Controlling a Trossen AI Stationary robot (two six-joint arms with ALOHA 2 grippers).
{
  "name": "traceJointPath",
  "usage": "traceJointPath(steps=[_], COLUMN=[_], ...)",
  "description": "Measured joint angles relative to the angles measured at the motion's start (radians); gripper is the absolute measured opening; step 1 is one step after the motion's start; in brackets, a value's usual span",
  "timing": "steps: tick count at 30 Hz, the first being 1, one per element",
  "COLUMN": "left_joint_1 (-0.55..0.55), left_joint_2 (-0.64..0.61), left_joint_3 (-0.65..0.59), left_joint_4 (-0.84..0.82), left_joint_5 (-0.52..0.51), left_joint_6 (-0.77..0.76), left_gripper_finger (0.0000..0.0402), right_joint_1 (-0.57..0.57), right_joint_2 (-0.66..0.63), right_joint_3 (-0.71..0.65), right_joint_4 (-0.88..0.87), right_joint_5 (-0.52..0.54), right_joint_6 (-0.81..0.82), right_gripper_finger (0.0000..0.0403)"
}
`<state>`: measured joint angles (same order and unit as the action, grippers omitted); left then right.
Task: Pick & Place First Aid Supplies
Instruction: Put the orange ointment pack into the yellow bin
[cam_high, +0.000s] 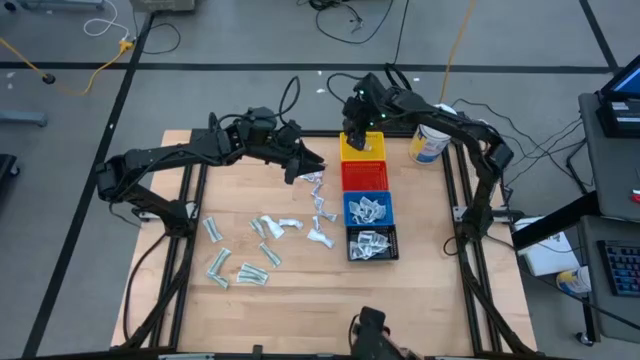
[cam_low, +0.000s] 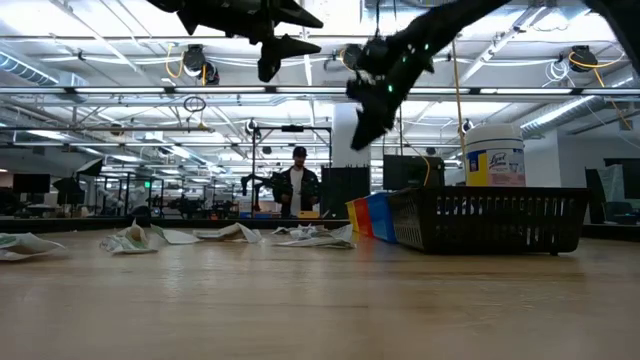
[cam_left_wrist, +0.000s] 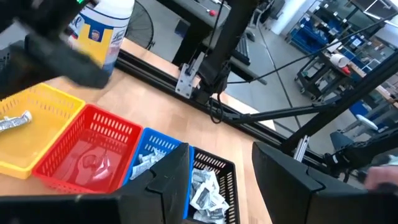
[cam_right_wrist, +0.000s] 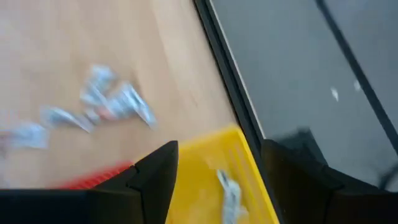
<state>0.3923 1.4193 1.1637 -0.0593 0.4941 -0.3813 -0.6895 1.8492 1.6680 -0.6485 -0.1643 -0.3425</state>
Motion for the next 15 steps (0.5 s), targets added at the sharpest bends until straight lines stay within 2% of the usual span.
traceJointPath(steps=[2,15], left_joint_1=[0.000,0.000], left_joint_2=[0.000,0.000], left_joint_3=[0.000,0.000], left_joint_4=[0.001,0.002], left_joint_5=[-0.001,-0.004], left_joint_6=[-0.007,-0.067], left_gripper_finger=[0.0182,0.0182], right_joint_1=[0.018,0.148], right_joint_2=[-0.044,-0.305], right_joint_3=[0.000,0.000], right_joint_4=[0.021,0.259], right_joint_5=[-0.026,-0.023], right_joint_6=[0.020,0.146], right_gripper_finger=[0.0222,0.0219])
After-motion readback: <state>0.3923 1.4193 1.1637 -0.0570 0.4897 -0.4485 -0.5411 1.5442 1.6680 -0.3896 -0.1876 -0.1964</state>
